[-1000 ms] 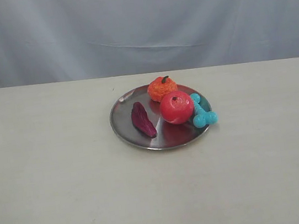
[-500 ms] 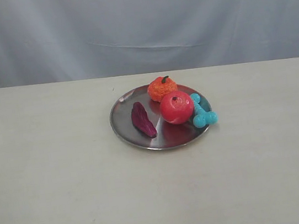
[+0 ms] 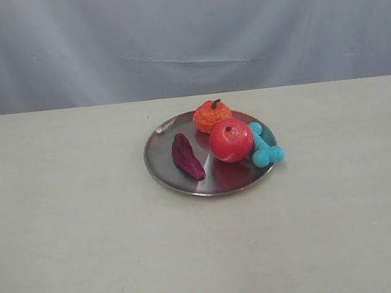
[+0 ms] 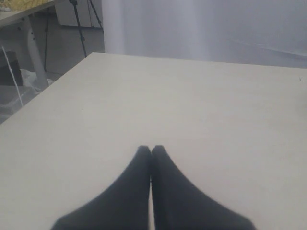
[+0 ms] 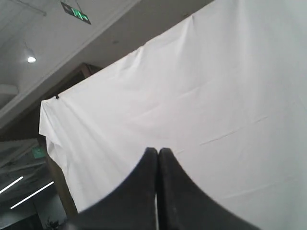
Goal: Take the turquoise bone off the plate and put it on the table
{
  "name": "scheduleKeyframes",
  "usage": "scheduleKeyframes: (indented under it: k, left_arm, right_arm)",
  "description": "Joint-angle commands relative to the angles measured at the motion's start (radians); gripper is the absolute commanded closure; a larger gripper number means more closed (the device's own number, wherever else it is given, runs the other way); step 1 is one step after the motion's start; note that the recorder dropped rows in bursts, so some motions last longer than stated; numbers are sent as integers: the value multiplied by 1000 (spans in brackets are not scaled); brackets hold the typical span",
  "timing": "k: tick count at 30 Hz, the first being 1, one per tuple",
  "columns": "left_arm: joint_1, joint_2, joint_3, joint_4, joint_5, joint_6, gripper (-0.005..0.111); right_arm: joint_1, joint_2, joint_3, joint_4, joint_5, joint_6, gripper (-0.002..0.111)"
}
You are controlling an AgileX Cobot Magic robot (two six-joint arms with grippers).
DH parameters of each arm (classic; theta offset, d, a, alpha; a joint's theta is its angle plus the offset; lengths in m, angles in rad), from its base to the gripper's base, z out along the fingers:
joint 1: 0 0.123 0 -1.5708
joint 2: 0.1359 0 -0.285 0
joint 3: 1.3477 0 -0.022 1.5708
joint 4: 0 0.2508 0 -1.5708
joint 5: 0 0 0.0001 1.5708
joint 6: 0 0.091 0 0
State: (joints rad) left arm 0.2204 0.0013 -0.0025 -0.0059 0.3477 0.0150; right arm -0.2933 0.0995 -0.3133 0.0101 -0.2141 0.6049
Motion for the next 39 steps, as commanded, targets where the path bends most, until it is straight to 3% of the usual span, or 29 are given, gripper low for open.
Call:
scheduleKeyframes:
  k: [1,8,14,21,31,39]
  left_arm:
    - [2,-1,3,-1,-5,-4,107]
    - [2,-1,3,-1,-5,-4,107]
    - [2,-1,3,-1,-5,-4,107]
    - [2,-1,3,-1,-5,-4,107]
    - [2,-1,3,-1,-5,-4,107]
    - [2,-1,3,-1,-5,-4,107]
  right_arm:
    - [10,161,-160,-57,84,-8,109]
    - [80,473,-457,-207,305,-26,109]
    - [159,736,-746,-209,633,-239,109]
    - [156,990,-988,-127,888,-472,109]
    - [156,1298,-1137,-53,1087,-621,109]
    - [156,1499,-1142,-53,1049,-632,108]
